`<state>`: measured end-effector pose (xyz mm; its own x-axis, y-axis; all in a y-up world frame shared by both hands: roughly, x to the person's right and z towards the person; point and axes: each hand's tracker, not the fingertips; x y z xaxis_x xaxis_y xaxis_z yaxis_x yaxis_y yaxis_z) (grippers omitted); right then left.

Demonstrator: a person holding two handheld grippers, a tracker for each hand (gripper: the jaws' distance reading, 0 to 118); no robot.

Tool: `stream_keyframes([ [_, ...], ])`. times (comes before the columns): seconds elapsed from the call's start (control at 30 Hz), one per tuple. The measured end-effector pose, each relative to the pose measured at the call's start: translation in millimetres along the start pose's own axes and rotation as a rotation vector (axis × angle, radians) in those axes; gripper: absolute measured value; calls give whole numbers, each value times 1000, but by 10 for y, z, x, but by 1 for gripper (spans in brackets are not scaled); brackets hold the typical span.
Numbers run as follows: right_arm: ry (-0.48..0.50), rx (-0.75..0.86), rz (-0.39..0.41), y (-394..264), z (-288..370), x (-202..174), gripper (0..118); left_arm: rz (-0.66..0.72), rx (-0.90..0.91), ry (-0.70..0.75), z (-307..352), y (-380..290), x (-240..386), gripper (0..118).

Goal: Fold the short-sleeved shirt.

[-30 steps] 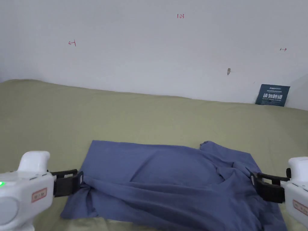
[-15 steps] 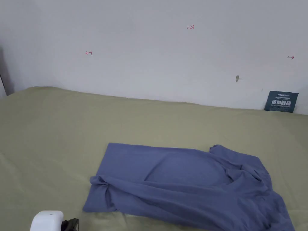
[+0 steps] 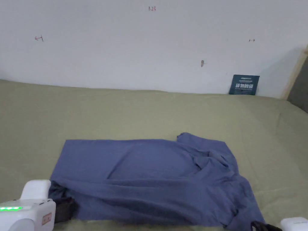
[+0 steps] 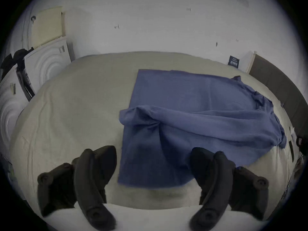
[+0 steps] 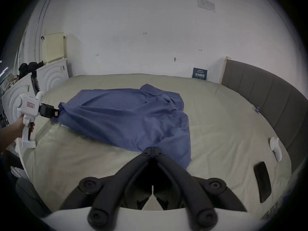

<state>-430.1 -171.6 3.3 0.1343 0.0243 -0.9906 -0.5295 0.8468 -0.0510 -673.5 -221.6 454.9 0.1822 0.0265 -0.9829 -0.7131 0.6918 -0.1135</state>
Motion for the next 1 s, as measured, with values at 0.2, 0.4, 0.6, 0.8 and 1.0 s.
stream_keyframes([
  [0.2, -2, -71, -82, 59, -433, 274, 97, 95, 16, -1, 86, -54, -37, 6],
  [0.4, 23, -182, -292, 110, -982, 576, 90, 120, 1, -38, 96, -38, -89, 3],
  [0.6, 12, -200, -260, 153, -1129, 543, 3, 147, 22, -89, 176, -41, -150, 2],
  [0.8, 47, -134, -229, 317, -907, 541, 3, 149, 41, -116, 260, 0, -215, 2],
  [1.0, 53, -72, -114, 524, -594, 419, 3, 186, 95, -162, 518, -11, -274, 2],
])
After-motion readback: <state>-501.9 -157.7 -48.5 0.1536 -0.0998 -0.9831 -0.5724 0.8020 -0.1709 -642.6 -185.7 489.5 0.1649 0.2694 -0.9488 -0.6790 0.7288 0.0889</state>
